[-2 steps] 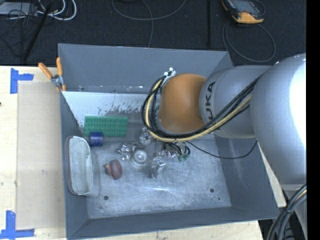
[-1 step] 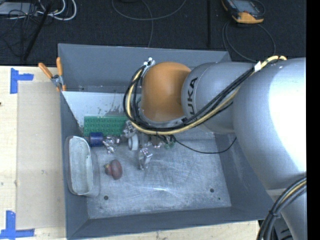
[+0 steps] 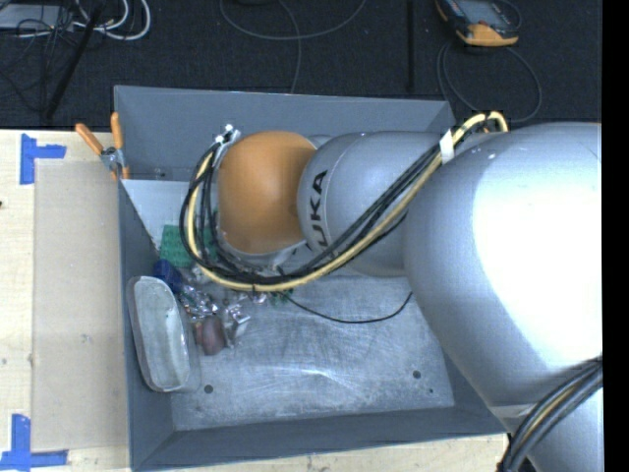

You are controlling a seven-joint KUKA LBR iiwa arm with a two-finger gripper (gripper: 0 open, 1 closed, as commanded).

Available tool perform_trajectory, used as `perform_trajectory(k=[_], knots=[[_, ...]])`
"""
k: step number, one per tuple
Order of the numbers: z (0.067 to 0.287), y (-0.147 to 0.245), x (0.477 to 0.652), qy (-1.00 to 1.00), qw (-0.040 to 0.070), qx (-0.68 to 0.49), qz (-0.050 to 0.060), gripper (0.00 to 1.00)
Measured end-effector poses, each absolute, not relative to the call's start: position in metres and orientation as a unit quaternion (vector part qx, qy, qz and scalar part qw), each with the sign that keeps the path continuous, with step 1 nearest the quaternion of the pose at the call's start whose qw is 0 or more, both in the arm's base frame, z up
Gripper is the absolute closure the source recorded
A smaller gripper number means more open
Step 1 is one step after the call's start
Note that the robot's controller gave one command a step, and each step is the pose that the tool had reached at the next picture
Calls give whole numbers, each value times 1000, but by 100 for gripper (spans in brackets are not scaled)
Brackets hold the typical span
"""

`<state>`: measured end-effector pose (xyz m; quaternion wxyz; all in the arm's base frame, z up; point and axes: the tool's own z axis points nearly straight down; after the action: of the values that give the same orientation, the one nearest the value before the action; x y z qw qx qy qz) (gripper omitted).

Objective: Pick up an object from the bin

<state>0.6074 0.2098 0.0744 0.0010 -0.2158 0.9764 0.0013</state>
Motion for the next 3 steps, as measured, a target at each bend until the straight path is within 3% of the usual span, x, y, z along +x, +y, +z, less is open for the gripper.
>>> perform_trajectory(k=[1, 2, 3], knots=[[75, 205, 609, 977, 1, -213, 0, 100], [90, 118, 571, 953, -2, -303, -1, 100], [187, 105, 571, 950, 4, -313, -1, 100]])
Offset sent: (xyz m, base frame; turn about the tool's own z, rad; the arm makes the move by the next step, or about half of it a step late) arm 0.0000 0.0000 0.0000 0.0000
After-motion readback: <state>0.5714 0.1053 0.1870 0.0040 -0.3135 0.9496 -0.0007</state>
